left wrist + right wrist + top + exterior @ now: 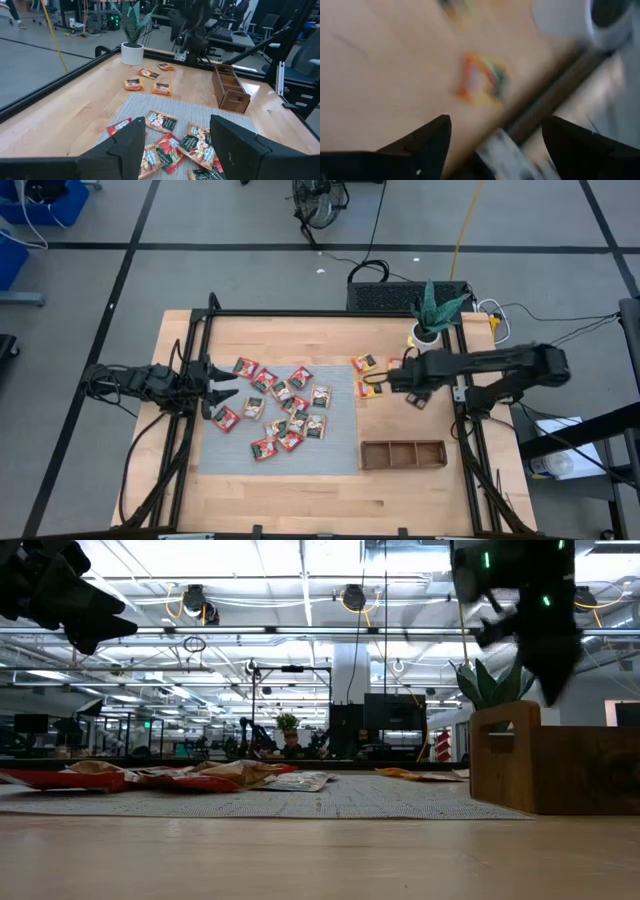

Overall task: Pick & Place Tea
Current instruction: Put the yellow tea bag into the right section of the wooden organizer

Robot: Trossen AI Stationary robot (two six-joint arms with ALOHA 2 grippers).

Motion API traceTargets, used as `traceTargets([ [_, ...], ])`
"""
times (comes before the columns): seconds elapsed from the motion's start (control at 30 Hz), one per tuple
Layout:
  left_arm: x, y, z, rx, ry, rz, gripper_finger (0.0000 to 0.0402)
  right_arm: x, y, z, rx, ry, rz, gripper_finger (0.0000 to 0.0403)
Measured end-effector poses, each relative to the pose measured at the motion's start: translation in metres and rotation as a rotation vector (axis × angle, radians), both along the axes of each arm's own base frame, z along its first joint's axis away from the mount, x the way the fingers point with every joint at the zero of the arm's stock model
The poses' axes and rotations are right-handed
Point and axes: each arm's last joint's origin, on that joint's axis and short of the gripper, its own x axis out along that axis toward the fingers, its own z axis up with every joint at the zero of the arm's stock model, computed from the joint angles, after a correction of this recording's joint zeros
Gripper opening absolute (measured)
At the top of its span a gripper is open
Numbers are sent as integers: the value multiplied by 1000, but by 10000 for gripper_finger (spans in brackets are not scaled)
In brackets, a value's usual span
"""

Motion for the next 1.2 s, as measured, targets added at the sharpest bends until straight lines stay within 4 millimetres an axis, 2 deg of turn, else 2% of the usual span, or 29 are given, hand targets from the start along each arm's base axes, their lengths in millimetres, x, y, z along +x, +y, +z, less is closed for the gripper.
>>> traceTargets([
  [0.07,0,0,0,0,0,0,223,-2,-1,-13,-4,35,-23,298],
  [0.2,0,0,0,0,0,0,223,-3,-6,-38,52,-19,-42,295],
  [0.6,0,0,0,0,0,0,223,-31,-27,-81,143,-156,-178,286],
  [0.93,0,0,0,0,-1,0,223,-33,-35,-87,103,-234,-309,282],
  [1.2,0,0,0,0,-1,0,223,-36,-35,-94,62,-267,-350,240],
])
